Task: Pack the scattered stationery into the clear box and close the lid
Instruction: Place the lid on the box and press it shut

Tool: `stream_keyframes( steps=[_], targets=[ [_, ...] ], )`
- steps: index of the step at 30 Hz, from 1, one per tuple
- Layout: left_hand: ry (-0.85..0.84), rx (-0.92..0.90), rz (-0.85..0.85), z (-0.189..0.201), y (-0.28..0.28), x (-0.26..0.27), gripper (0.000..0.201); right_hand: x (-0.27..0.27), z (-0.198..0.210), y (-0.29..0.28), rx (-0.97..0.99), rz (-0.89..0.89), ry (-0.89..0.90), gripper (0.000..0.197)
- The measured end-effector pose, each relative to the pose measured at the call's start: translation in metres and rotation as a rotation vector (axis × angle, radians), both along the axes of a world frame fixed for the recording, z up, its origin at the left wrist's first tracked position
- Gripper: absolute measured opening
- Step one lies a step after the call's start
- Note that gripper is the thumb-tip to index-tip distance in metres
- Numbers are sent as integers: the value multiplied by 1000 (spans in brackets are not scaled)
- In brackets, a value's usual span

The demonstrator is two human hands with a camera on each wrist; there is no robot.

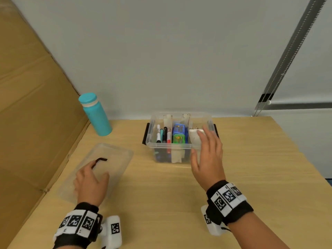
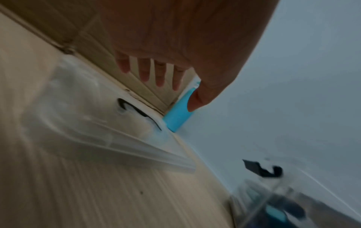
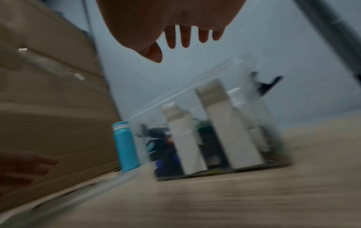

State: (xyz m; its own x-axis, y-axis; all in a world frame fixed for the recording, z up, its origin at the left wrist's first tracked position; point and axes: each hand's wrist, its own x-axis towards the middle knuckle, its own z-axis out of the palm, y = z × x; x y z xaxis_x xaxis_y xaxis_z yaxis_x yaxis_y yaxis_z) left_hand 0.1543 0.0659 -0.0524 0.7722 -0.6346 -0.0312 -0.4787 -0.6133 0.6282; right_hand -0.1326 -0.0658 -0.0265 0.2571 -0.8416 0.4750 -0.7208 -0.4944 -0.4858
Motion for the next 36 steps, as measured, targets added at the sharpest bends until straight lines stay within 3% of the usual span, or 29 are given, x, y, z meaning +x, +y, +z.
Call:
stream_keyframes(
  steps=[6, 11, 17, 21, 24, 27, 30, 36],
  targets=[
    [162, 51, 283, -9, 14, 29, 80, 79, 3, 34, -128, 427, 151, 46],
    [338, 16, 380, -22, 19, 41, 90, 153, -9, 27, -1, 602, 189, 44],
    [440, -20, 399, -29, 10, 44, 99, 217, -35, -16, 449, 483, 370, 60],
    [454, -31, 419, -31, 5, 44, 102, 243, -59, -29, 598, 396, 495, 79],
    [515, -77, 434, -29, 2, 47, 102, 254, -67, -24, 580, 369, 576, 88],
    [568, -142, 470, -27, -2, 52, 100, 257, -66, -23, 514, 350, 540, 89],
    [618, -205, 555, -28, -2, 66, 100, 250, -55, -26, 573, 330, 496, 92],
    [688, -374, 629, -16, 0, 81, 94, 226, -5, -18, 509, 324, 268, 64]
  ],
)
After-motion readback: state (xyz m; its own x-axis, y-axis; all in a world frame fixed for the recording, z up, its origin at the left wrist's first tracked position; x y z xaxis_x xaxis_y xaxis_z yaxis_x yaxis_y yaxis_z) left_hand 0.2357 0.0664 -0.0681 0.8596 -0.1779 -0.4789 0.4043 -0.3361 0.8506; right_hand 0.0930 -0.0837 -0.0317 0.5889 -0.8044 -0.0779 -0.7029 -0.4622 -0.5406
